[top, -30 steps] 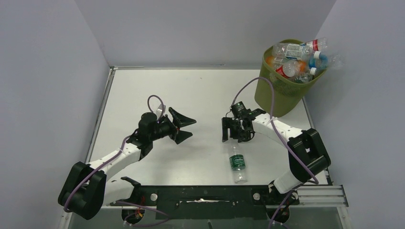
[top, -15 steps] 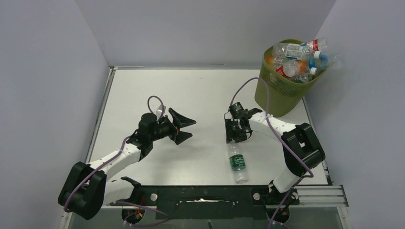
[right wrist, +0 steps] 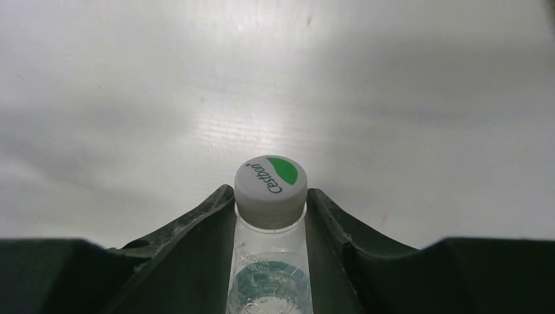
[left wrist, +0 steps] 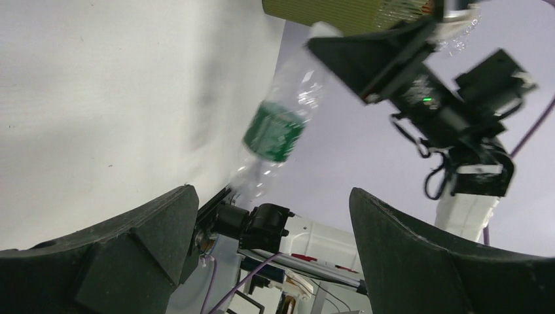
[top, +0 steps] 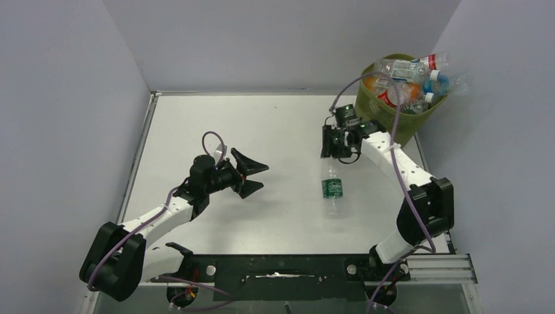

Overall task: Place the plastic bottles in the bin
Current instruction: Pick up the plastic bottle at the center of the board, then place the plastic bottle in the trash bin.

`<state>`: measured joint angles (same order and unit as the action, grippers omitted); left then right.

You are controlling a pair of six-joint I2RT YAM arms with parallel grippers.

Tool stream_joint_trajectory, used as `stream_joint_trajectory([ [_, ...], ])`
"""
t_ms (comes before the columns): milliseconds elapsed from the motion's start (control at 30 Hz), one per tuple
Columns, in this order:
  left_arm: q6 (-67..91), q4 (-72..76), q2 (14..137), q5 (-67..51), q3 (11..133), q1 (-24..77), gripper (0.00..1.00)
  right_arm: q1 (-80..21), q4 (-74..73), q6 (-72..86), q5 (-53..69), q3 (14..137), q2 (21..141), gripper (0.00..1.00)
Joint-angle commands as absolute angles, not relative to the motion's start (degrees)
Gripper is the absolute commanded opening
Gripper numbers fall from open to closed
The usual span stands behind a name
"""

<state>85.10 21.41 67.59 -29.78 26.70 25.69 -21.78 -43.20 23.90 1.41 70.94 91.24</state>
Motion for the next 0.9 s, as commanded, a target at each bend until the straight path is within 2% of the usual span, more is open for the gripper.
stream_joint_trajectory([
  [0,84.55,23.67,66.98,-30.05,27.25,25.07,0.87,-15.73,-47.63,17.85,-1.05,86.91,84.82,0.23],
  [233,84.46,24.51,67.93,-31.12,27.20,24.16,0.87,-6.10,-48.14,14.38,-2.01,115.52,88.84,0.20],
  [367,84.33,24.56,67.77,-31.92,26.75,23.12,0.87,-2.40,-42.75,15.49,-1.15,124.41,90.82,0.20],
  [667,84.21,24.72,67.96,-32.96,26.41,22.16,0.87,0.25,-15.14,17.76,-3.80,115.95,87.00,0.22],
  [867,84.10,24.84,68.68,-33.29,26.89,21.58,0.87,0.75,-2.34,17.01,-6.16,112.05,88.12,0.22],
])
